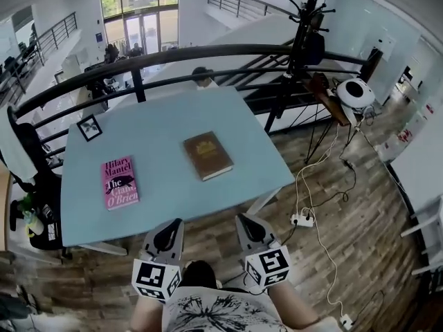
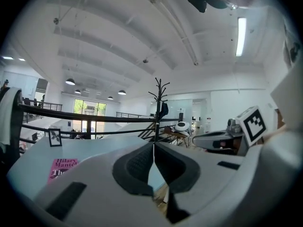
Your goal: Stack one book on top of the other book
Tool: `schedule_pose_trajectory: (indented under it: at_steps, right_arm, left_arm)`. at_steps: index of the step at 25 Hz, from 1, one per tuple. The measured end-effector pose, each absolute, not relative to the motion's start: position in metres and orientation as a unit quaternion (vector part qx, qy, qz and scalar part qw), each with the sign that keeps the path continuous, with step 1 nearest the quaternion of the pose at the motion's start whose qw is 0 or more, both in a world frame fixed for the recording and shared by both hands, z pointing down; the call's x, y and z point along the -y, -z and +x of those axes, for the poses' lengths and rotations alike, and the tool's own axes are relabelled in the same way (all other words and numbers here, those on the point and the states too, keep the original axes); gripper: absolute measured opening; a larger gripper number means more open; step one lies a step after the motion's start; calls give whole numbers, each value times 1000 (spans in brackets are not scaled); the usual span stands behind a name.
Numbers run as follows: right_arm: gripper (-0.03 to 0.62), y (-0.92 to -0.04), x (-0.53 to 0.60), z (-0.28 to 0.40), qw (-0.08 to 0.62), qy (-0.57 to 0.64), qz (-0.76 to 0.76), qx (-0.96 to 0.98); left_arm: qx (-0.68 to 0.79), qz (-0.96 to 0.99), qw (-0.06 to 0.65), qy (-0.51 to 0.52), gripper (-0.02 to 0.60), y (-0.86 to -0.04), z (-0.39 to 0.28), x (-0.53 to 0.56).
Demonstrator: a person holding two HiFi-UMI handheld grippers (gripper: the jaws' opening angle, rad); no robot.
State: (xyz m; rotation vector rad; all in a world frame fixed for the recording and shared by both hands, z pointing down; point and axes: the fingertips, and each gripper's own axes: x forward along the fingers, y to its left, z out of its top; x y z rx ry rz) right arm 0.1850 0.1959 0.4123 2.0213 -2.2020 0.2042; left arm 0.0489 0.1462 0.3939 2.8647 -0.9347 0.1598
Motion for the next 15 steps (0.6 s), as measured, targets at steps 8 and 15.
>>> schedule_pose_trajectory:
  at_steps: [8, 15]
  right_arm:
    - [-9, -436, -110, 251, 71, -93, 668, 735]
    - [-9, -437, -2, 290, 92, -92, 646, 752]
  left_arm:
    - [322, 942, 76, -58, 11, -416, 98, -62]
    - [341, 935, 89, -42, 11, -408, 132, 44]
